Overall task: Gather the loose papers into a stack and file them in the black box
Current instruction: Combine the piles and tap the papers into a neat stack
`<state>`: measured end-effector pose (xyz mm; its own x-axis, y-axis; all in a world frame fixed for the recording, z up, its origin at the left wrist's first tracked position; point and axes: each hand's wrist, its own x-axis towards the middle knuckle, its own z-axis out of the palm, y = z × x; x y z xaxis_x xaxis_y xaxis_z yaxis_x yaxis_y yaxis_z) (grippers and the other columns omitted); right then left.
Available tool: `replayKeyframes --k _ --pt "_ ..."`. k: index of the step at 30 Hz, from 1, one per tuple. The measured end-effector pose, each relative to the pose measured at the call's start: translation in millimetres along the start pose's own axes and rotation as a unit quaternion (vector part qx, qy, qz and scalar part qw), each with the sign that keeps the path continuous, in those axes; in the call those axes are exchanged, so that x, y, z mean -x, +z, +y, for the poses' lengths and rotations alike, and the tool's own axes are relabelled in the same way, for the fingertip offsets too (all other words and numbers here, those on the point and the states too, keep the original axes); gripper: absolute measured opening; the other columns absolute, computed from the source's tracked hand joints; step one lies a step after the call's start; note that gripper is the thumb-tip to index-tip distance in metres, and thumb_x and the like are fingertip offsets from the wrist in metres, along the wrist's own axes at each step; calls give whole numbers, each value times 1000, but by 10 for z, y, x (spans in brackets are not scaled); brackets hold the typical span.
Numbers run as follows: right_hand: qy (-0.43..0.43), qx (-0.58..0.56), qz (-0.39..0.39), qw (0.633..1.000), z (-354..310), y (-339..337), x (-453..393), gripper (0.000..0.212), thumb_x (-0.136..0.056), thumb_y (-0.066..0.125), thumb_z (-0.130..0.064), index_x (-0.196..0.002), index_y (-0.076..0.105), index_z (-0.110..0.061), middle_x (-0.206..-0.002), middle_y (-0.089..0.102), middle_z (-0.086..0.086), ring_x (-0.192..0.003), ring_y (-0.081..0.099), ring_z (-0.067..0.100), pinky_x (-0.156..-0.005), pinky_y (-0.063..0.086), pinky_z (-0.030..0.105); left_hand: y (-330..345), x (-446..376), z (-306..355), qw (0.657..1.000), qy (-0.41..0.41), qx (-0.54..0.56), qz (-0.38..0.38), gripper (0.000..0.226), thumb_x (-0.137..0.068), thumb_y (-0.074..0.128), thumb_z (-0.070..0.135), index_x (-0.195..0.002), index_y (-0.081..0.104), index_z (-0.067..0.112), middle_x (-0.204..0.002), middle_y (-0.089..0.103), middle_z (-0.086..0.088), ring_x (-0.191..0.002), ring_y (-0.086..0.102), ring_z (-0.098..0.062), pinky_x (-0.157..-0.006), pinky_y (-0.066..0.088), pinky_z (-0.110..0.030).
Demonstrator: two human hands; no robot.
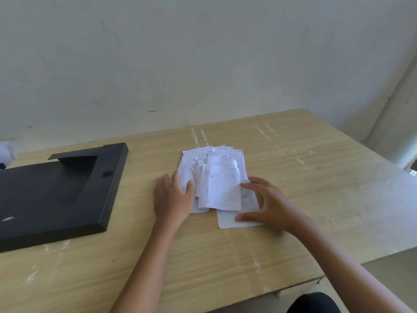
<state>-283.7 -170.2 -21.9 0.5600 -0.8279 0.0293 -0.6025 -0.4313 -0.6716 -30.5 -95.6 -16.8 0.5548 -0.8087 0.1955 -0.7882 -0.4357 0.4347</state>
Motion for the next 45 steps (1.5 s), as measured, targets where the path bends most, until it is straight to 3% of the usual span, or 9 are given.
replayKeyframes --k 5,8,11,15,22,30,34,38,45 --pt "-26 -13 41 999 -124 129 -181 89 -64 91 -46 -143 54 -23 -156 42 3 -144 39 18 -116 29 29 155 77 200 994 19 -73 -74 48 -105 29 47 -146 42 23 -158 37 -5 -150 22 -31 -119 18 -56" --pt "-28 -28 50 998 -126 95 -269 95 -66 93 -29 -148 47 -18 -155 45 6 -141 43 19 -111 34 22 106 38 225 1000 15 7 -12 35 -105 31 37 -123 55 19 -133 60 -6 -128 46 -31 -106 36 -53" --pt "3 -72 33 997 -48 -86 -278 109 -53 95 -32 -149 45 -26 -145 52 -4 -117 53 1 -95 37 6 6 -110 117 989 -24 143 23 42 -105 33 31 -139 55 18 -137 62 -6 -128 51 -28 -106 41 -45" --pt "-8 17 -38 999 -7 -156 -256 139 -37 95 -51 -157 30 -26 -143 33 -19 -130 31 -1 -109 25 20 -35 -432 -33 985 -8 170 -9 44 -105 35 33 -142 57 20 -142 61 0 -133 50 -24 -110 40 -43" --pt "-11 -62 30 998 114 -237 -307 93 -52 99 -16 -133 56 -30 -127 63 -6 -119 58 12 -108 46 33 201 -715 65 996 -17 -7 -84 53 -103 20 51 -136 52 26 -149 48 6 -143 28 -25 -117 14 -56" --pt "12 -112 20 993 246 -313 -426 90 -67 87 8 -145 50 -16 -133 64 6 -124 60 15 -103 46 22 357 -633 131 998 -4 26 -59 48 -104 22 52 -146 42 40 -158 34 22 -156 3 -31 -116 -7 -67" --pt "7 -177 4 984 283 -331 -416 74 -72 87 2 -134 58 -26 -130 68 1 -120 64 7 -104 50 27 372 -643 121 998 -15 42 -48 49 -103 25 54 -147 41 39 -157 37 20 -156 7 -28 -118 -5 -65" --pt "64 -129 143 979 159 -252 -559 40 -96 67 -26 -135 61 -19 -132 66 -1 -125 59 13 -102 42 23 368 -644 168 999 -38 15 9 54 -102 28 53 -138 54 22 -149 49 6 -144 31 -22 -119 13 -60" --pt "70 -136 105 983 39 -14 -600 44 -101 58 -34 -141 56 -19 -122 64 -11 -107 58 0 -78 40 3 386 -649 203 997 -68 13 16 58 -101 24 56 -146 51 30 -153 44 3 -147 26 -21 -121 11 -55"
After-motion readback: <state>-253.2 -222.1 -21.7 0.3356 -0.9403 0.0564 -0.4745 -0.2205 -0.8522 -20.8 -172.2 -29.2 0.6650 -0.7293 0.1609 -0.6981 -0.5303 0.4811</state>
